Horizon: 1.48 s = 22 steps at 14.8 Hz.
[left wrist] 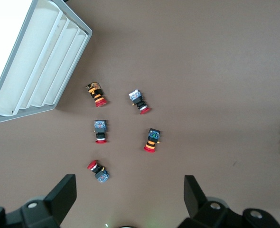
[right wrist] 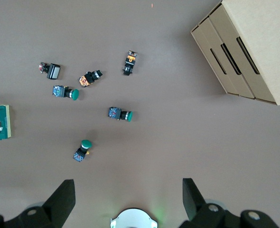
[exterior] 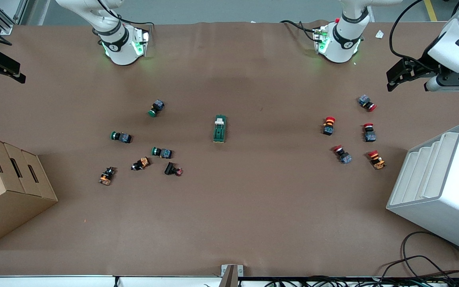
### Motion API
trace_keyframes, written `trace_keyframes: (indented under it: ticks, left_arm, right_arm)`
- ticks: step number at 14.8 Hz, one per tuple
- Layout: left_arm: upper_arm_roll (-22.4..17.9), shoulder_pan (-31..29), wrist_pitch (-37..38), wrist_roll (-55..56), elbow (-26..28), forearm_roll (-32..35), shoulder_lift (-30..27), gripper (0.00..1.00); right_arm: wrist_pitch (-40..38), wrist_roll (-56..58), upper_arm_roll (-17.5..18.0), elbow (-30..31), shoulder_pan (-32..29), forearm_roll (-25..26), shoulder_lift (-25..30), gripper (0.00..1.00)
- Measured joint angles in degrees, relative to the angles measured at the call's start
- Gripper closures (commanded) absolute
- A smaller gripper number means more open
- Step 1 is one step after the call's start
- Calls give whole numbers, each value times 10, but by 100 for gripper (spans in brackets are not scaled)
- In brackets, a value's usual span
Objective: Close load switch with both arms
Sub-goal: 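Move the left gripper over the green load switch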
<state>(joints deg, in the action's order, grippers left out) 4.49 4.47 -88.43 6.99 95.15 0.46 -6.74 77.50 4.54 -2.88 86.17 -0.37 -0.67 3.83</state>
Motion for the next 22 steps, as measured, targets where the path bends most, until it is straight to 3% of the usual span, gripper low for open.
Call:
trace_keyframes:
  ticks: [5,8,10,14,22]
  left_arm:
    - [-2,-3,0,-12,-9,0,8,0]
    - [7,10,-15,-13,-18,-3,43,0]
    - [29,37,-63,4,-17,-3,84,0]
    - [70,97,-164,138,-18,-3,177,0]
    - [75,248,-273,364,-12,-3,283,0]
  right_arm:
    - [0,0,0,0,0,0,0,0]
    - [0,0,0,0,0,0,0,0]
    - [0,0,-1,0,0,0,0,0]
    - [1,0,-3,-1,-1,1,1,0]
    - [4,0,-8,-12,-7,2,1,0]
